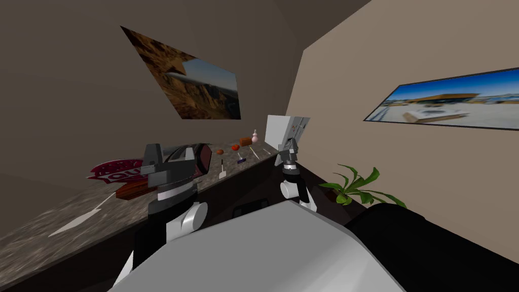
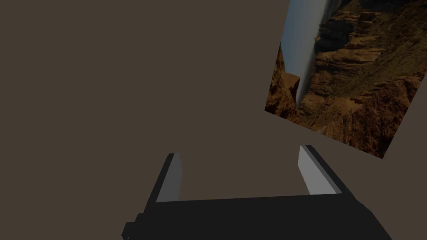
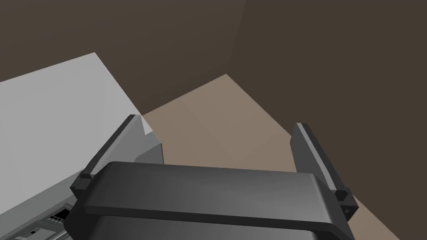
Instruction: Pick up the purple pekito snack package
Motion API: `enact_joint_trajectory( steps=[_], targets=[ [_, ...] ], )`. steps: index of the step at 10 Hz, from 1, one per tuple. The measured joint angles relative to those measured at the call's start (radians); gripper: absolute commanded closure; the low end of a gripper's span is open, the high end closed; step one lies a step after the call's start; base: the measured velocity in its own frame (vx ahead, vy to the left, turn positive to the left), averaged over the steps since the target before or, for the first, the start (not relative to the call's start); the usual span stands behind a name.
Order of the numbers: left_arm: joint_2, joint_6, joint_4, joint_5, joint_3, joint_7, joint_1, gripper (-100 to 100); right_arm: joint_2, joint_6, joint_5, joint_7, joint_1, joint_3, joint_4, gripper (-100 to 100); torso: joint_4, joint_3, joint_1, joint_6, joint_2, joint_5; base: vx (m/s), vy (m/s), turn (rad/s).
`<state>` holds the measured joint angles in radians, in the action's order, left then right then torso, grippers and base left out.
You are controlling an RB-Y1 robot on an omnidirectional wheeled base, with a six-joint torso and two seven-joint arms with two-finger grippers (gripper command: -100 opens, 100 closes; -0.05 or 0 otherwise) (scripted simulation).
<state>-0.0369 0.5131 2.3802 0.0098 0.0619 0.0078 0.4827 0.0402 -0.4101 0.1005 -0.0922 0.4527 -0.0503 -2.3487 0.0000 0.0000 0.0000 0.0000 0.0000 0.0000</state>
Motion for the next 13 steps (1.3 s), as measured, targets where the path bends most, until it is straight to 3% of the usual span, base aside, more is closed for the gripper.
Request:
enact_joint_trajectory(
  steps=[3, 6, 9, 13],
  targets=[
    [0.070, -0.029, -0.024, 0.016, 0.002, 0.007, -0.023, -100, 0.000, 0.000, 0.000, 0.000, 0.000, 0.000, 0.000, 0, 0.000, 0.000, 0.002, 0.000, 0.001, 0.000, -0.012, 0.020, -0.047],
    [0.142, -0.109, -0.061, 0.055, -0.010, 0.028, -0.078, -100, 0.000, 0.000, 0.000, 0.000, 0.000, 0.000, 0.000, 0, 0.000, 0.001, 0.003, 0.000, 0.001, 0.001, -0.022, 0.037, -0.077],
    [0.182, -0.191, -0.133, 0.095, 0.002, 0.042, -0.148, -100, 0.000, 0.000, 0.000, 0.000, 0.000, 0.000, 0.000, 0, 0.000, 0.001, 0.003, 0.000, 0.002, 0.001, -0.028, 0.039, -0.079],
    [0.221, -0.282, -0.187, 0.146, -0.008, 0.072, -0.211, -100, 0.000, 0.000, 0.000, 0.000, 0.000, 0.000, 0.000, 0, 0.000, 0.001, 0.002, 0.000, 0.001, 0.001, -0.023, 0.029, -0.076]
  ],
)
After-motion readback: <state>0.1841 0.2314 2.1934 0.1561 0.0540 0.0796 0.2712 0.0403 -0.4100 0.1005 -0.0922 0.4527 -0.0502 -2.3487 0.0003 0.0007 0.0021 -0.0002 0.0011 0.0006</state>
